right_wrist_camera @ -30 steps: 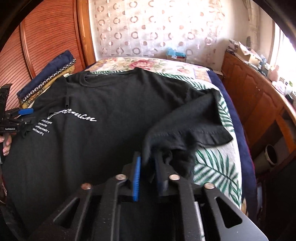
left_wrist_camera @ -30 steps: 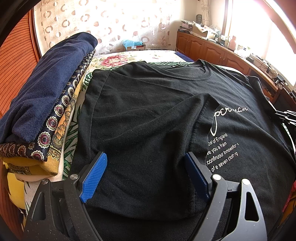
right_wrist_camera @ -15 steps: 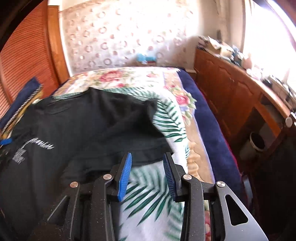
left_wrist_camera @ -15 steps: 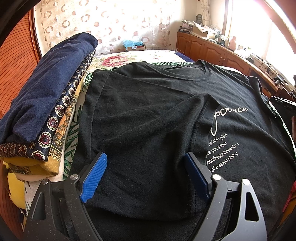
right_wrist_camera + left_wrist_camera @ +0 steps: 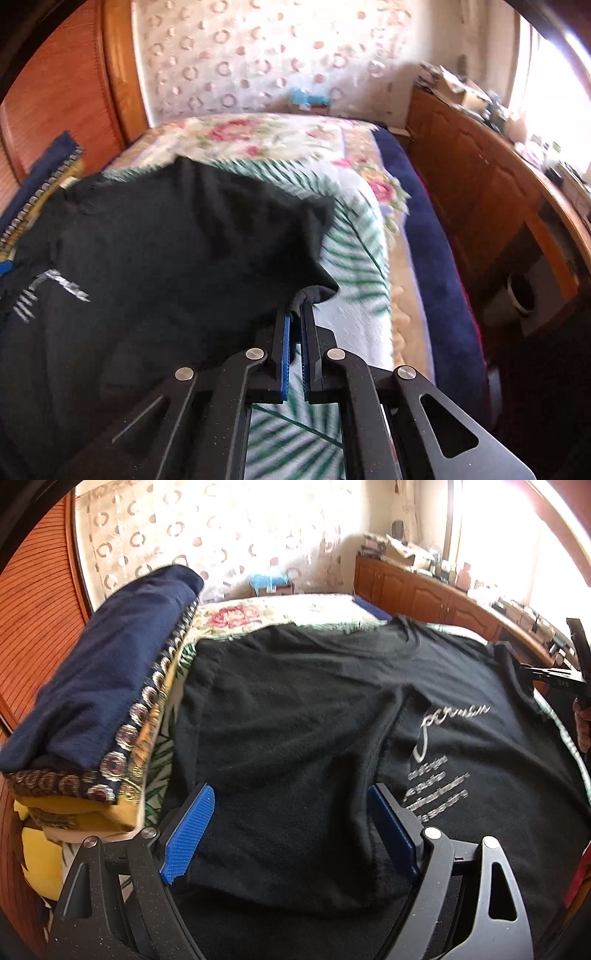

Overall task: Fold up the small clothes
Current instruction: 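Lift the gripped side with the right gripper and fold it over the shirt body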

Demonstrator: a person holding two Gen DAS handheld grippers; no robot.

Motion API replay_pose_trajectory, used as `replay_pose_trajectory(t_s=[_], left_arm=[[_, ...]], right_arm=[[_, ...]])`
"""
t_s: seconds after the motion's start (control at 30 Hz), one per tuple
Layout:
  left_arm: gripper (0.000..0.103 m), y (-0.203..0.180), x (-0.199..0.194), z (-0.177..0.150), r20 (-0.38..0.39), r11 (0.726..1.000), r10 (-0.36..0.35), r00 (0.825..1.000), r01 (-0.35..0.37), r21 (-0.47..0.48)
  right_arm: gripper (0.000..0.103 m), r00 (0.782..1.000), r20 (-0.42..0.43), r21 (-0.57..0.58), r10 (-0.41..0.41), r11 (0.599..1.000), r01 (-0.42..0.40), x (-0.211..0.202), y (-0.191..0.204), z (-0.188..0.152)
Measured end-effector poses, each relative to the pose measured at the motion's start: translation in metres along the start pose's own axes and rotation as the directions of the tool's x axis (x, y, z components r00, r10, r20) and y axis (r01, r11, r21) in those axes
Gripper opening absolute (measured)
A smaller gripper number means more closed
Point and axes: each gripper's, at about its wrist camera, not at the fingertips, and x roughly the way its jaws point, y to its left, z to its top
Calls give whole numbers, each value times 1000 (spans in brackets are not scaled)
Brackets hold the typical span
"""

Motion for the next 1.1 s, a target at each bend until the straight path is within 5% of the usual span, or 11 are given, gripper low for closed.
replay_pose_trajectory(t_s=[0.17, 0.43, 0.53, 0.57, 0.87, 1.1], left_arm=[[86, 1, -24, 6, 53, 1000, -18, 998, 19, -20], [86, -5, -39, 6, 94, 998, -63, 994, 66, -24], [86, -9, -40, 3, 95, 998, -64, 993, 66, -11], [86, -8, -40, 3, 95, 998, -64, 993, 65, -10], [86, -8, -41, 3, 106, 997, -69, 992, 73, -31], [86, -13, -43, -1, 105, 996, -82, 991, 86, -35]], right_arm=[[4, 990, 76, -68, 115, 992, -110, -18, 42, 33], [5, 976, 60, -192, 211, 962, -196, 6, 115, 77], [24, 985, 62, -186, 159, 972, -145, 20, 114, 82], [31, 987, 70, -181, 144, 975, -129, 19, 111, 80], [32, 999, 45, -164, 18, 986, -11, 14, 99, 27], [32, 990, 0, -187, 141, 973, -138, 1, 137, -16]])
